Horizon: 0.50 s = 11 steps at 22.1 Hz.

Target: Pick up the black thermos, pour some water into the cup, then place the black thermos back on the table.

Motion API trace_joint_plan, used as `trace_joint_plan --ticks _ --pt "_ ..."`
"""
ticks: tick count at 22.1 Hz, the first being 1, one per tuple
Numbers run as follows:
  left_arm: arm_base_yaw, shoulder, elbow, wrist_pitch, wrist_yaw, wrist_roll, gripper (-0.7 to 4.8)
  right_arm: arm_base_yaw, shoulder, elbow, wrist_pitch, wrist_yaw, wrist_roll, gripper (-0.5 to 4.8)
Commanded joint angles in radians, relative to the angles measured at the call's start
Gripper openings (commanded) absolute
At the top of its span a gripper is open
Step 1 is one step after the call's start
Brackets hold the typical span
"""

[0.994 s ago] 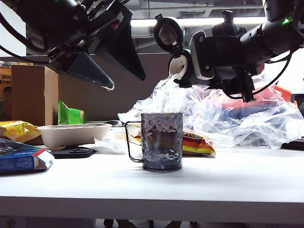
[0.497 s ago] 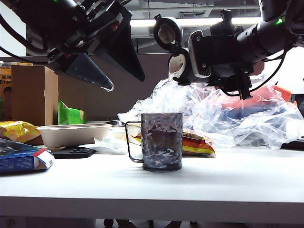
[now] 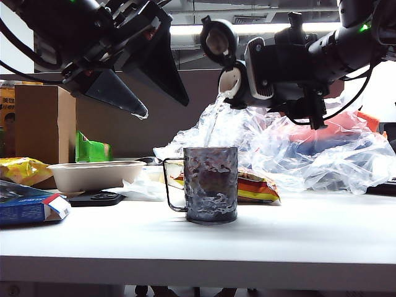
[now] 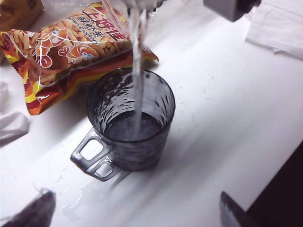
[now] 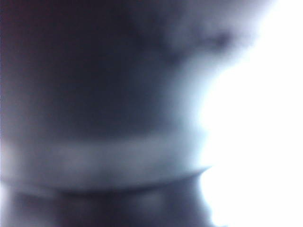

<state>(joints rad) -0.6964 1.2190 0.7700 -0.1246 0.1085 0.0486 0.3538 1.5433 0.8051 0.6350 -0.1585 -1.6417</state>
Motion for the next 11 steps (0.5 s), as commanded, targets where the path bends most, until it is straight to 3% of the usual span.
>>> trace_joint_plan --ticks 1,2,8,11 --pt "-0.002 -0.001 0.002 0.005 0.000 -0.004 4.79 0.000 -0.014 0.015 0.075 0.003 0.161 2.10" --pt "-0.002 -0.001 0.002 0.005 0.000 -0.004 4.79 0.000 -0.014 0.015 0.076 0.003 0.217 2.10" --pt "-0.002 -0.001 0.002 0.005 0.003 -0.005 4.79 0.000 -0.014 0.015 0.072 0.006 0.837 2.10" --pt "-0.002 -0.002 0.002 0.006 0.004 -0.033 4.79 0.002 -0.014 0.015 0.072 -0.002 1.025 2.10"
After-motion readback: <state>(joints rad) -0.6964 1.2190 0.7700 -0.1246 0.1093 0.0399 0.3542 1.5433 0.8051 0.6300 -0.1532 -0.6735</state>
